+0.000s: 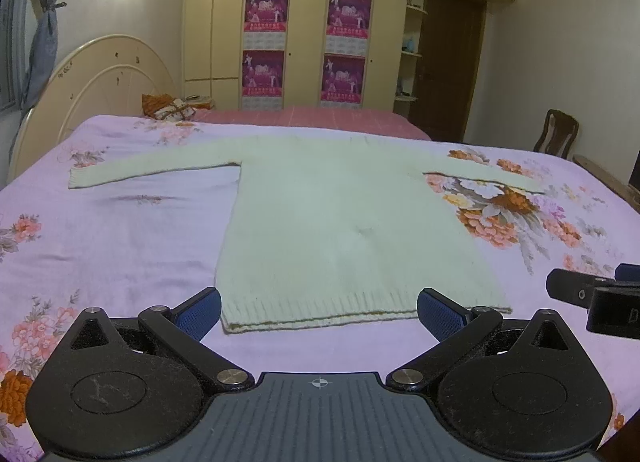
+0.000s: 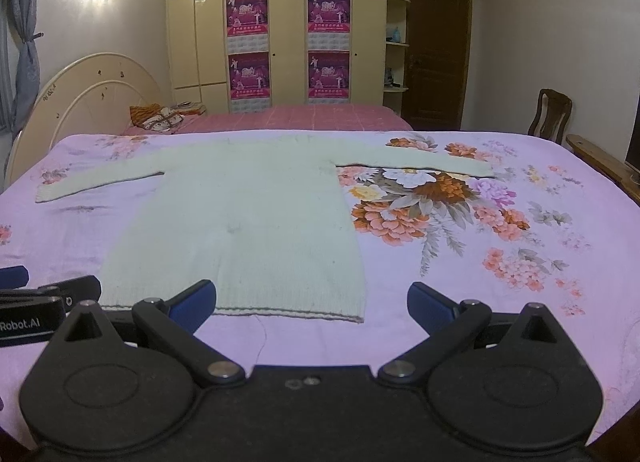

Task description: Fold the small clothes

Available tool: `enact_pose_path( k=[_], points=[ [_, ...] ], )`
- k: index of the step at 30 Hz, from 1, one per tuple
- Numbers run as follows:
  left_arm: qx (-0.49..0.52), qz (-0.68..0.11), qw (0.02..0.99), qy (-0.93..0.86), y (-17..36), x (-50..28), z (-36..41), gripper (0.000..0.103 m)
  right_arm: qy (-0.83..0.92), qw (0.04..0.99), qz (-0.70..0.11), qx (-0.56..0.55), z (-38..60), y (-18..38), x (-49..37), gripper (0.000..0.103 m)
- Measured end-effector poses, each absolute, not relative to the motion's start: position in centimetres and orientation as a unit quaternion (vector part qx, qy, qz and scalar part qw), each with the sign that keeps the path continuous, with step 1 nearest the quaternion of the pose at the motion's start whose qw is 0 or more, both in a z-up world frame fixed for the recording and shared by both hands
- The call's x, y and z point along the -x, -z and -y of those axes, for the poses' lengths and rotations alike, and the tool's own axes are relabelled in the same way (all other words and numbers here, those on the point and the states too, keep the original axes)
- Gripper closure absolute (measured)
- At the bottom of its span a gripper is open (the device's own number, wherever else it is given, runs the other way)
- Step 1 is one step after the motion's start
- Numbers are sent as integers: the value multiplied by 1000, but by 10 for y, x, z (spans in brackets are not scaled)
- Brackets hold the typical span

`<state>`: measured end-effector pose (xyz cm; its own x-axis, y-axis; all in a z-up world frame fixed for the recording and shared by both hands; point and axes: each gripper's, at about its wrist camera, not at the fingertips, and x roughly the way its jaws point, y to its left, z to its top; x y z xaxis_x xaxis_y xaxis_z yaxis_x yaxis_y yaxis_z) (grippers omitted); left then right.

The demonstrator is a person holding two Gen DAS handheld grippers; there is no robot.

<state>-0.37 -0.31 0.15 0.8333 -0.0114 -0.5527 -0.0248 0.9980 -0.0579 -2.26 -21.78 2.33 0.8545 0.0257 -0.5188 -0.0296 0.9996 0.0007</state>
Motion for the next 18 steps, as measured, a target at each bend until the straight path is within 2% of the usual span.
enact_pose_path(
  k=[18],
  points=[
    [29, -295, 955, -7, 2, -2, 5, 0, -18, 961, -276, -1, 222, -18, 17, 1]
  ],
)
